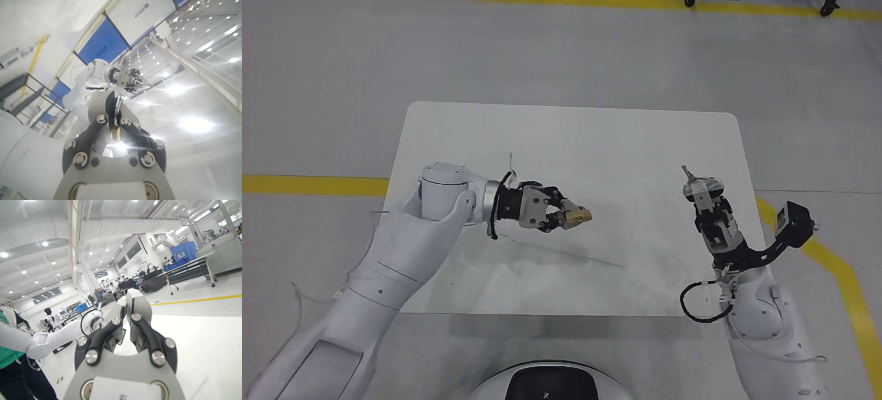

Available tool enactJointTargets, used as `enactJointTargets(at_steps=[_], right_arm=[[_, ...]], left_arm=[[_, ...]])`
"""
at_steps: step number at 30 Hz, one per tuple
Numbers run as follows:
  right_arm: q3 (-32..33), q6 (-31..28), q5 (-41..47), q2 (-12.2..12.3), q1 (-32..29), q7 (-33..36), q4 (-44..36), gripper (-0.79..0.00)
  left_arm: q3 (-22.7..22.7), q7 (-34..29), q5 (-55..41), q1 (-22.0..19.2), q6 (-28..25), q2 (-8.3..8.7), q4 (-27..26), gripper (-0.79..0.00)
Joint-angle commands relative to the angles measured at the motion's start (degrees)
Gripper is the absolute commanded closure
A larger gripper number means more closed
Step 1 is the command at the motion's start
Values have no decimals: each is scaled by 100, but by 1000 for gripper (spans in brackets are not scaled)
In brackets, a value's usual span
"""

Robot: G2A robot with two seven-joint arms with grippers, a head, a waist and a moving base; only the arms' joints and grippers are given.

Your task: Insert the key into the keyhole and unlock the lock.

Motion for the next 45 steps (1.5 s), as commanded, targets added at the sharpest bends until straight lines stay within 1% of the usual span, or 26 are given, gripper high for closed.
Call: enactJointTargets(at_steps=[1, 3, 5, 18, 19, 20, 22, 24, 28, 30, 32, 33, 34, 37, 42, 45], right_arm=[[-12, 65, -136, -13, -131, -74, -86, 0], [-20, 79, -166, -18, -205, -62, -181, 0], [-20, 79, -166, -18, -205, -62, -181, 0], [-8, 129, -186, -17, -208, -38, -150, 0], [31, 299, -300, -10, -200, 133, -34, 0], [67, 293, -449, 8, -123, 376, -5, 0], [240, 52, -1040, 64, 92, 825, -77, 0], [327, -360, -1565, 108, 254, 1042, -324, 0], [415, -1070, -2399, 161, 523, 1046, -773, 0], [450, -1311, -2963, 185, 624, 1103, -1073, 0], [448, -1323, -3562, 198, 655, 1148, -1392, 0], [436, -1291, -4052, 209, 672, 1293, -1652, 0], [358, -1312, -4456, 218, 659, 1369, -1879, 0], [81, -1277, -5515, 244, 633, 1524, -2348, 0], [-273, -1189, -6526, 286, 686, 1555, -2537, 0], [-430, -1149, -6877, 307, 724, 1659, -2481, 0]], left_arm=[[325, 248, -484, -270, 7, -36, 438, 0], [644, 263, -709, -495, 21, -98, 718, 0], [917, 152, -873, -628, -90, -168, 944, 0], [947, 135, -898, -651, -107, -180, 989, 0], [947, 135, -898, -651, -107, -180, 989, 0], [947, 135, -898, -651, -107, -180, 989, 0], [947, 135, -898, -651, -107, -180, 989, 0], [947, 135, -898, -651, -107, -180, 989, 0], [947, 135, -898, -651, -107, -180, 989, 0], [947, 135, -898, -651, -107, -180, 989, 0], [947, 135, -898, -651, -107, -180, 989, 0], [947, 135, -898, -651, -107, -180, 989, 0], [935, 306, -845, -608, -193, -177, 935, 0], [873, 1113, -397, -606, -230, -130, 694, 0], [625, 1688, -329, -460, -175, -62, 284, 0], [497, 1894, -396, -371, -123, -38, 129, 0]])
